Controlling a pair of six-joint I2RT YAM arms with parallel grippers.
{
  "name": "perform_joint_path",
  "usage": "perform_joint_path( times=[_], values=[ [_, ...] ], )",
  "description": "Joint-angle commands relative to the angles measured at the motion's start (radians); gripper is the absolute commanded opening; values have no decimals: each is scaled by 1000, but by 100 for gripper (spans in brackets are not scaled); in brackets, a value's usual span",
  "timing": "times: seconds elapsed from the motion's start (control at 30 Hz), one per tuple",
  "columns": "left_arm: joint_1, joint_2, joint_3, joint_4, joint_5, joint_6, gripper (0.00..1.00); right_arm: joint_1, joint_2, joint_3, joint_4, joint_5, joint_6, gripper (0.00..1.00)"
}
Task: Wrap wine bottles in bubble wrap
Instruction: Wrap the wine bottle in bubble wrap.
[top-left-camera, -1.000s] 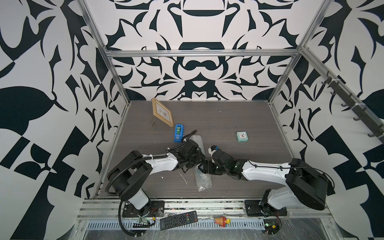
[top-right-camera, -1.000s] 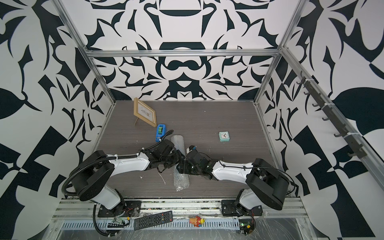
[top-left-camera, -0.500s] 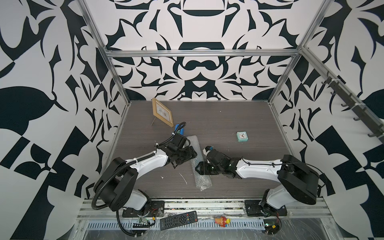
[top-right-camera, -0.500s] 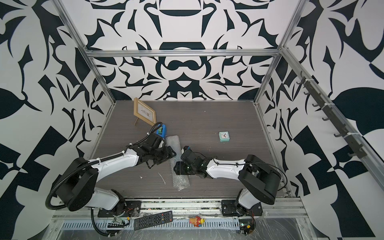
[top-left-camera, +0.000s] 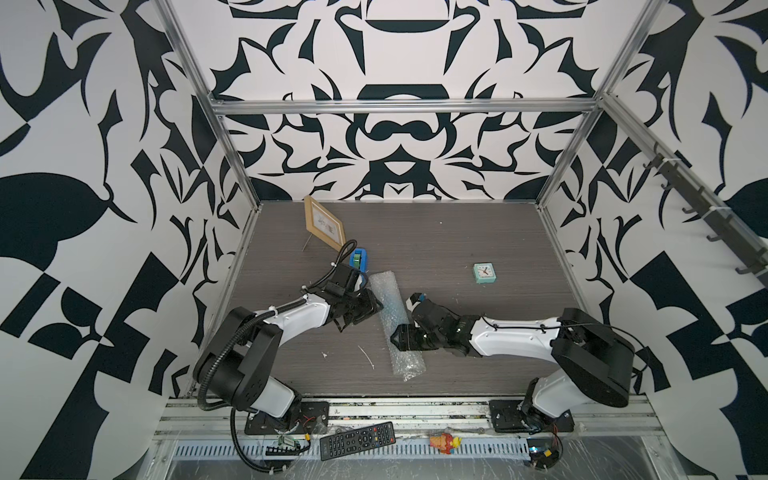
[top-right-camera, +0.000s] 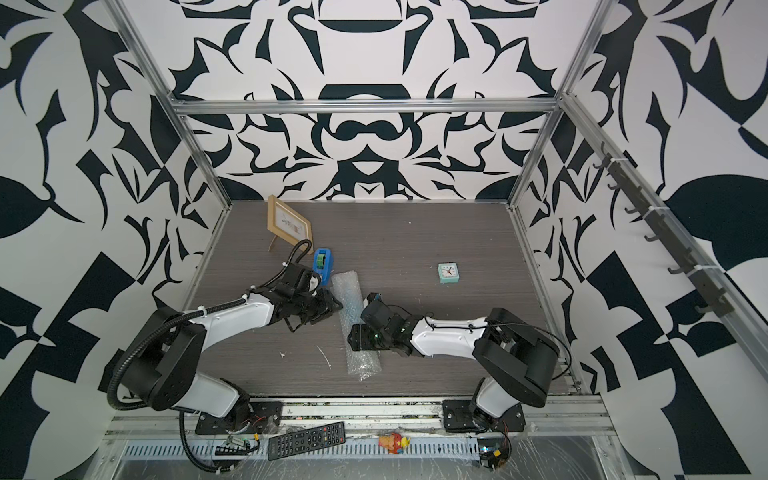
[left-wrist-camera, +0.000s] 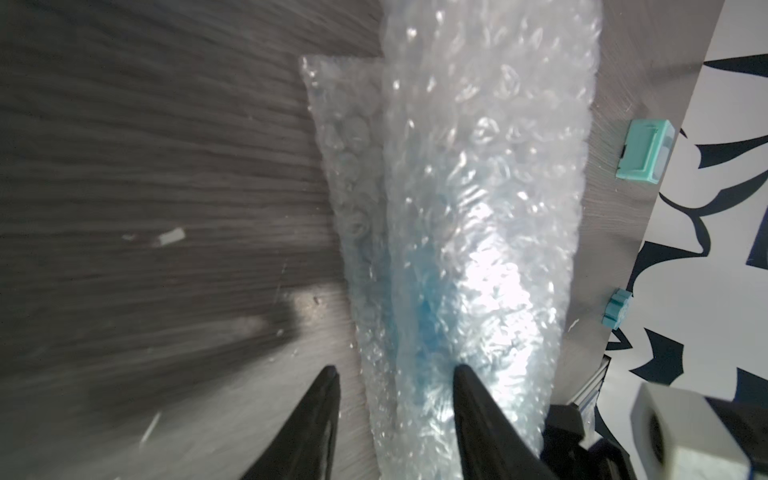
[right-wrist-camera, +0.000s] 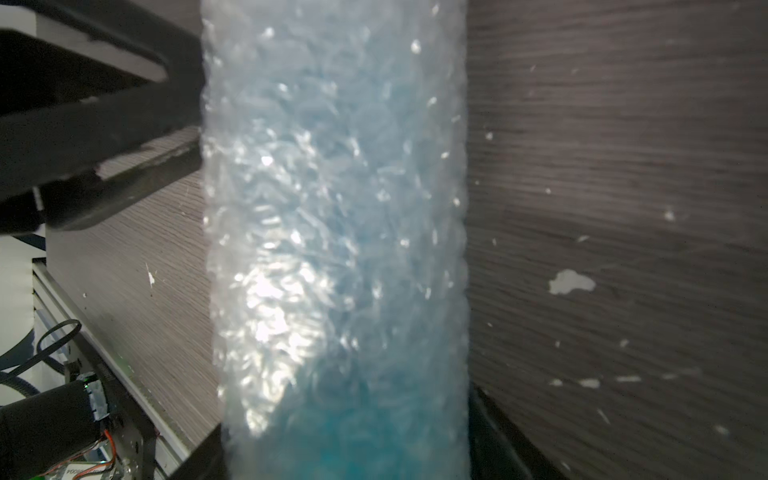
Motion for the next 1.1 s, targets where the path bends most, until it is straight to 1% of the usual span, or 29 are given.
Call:
perform_joint_path(
  times=[0.0, 0.07, 0.13, 0.37, 0.5, 0.6, 0.83, 0.93, 1.07],
  values=[
    [1, 12, -24, 83, -7, -22, 52, -4, 4, -23, -89, 76, -7, 72],
    [0, 27, -16, 99, -10, -18, 55, -4, 0, -33, -81, 74, -8, 71],
    [1, 57, -1, 124, 7, -15, 55, -5, -2, -38, -77, 75, -7, 71],
    [1, 221, 84, 227, 78, -29, 45, -23, -6, -64, -49, 88, 7, 70],
    [1, 291, 163, 235, 106, -14, 40, -45, -8, -76, -43, 98, 9, 70],
    [1, 338, 230, 212, 125, 8, 37, -83, 0, -81, -33, 97, -13, 70],
    [-1, 488, 426, 156, 192, 68, 36, -215, 42, -51, -34, 90, -92, 72],
    [-8, 550, 516, 136, 205, 96, 36, -268, 41, -32, -45, 87, -113, 74],
    [-22, 616, 665, 9, 211, 193, 40, -294, 21, -3, -86, 87, -137, 80]
  ],
)
